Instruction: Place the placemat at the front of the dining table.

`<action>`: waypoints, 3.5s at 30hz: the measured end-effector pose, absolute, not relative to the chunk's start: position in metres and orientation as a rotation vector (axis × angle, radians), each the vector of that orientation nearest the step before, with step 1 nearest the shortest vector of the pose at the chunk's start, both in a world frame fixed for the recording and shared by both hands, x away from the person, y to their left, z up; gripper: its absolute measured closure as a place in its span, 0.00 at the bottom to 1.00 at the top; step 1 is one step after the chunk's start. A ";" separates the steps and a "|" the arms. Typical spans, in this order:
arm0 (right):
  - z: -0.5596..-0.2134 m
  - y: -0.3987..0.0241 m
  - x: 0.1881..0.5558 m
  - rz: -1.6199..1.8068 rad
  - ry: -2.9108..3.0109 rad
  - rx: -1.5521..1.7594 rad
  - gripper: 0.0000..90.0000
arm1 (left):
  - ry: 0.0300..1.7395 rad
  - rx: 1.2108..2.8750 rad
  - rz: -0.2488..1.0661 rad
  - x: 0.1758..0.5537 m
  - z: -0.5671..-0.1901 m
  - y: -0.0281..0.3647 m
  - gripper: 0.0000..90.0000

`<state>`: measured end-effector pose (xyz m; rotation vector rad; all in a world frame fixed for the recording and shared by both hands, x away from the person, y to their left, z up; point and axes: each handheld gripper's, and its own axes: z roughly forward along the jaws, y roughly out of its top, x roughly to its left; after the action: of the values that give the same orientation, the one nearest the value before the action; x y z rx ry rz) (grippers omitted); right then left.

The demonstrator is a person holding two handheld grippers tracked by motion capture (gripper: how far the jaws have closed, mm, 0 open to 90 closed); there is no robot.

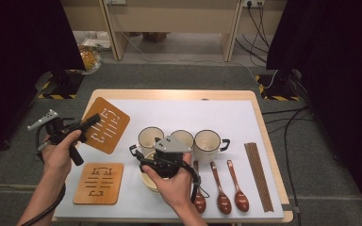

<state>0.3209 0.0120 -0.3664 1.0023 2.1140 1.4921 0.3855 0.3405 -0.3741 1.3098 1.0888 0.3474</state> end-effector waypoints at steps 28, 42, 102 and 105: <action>-0.363 -0.011 0.324 1.471 2.072 1.036 0.32 | 1.107 1.319 0.360 0.417 -0.369 0.327 0.96; -0.363 -0.024 0.324 1.457 2.055 1.054 0.32 | 1.111 1.321 0.365 0.428 -0.367 0.324 0.96; -0.368 -0.077 0.323 1.387 1.993 1.134 0.32 | 1.085 1.358 0.355 0.471 -0.354 0.284 0.96; -0.368 -0.079 0.323 1.384 1.991 1.136 0.32 | 1.086 1.358 0.352 0.473 -0.353 0.282 0.96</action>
<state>0.3228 -0.0790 -0.3679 1.1362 1.9910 1.3836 0.4726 0.2816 -0.3533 1.3576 1.0856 0.3522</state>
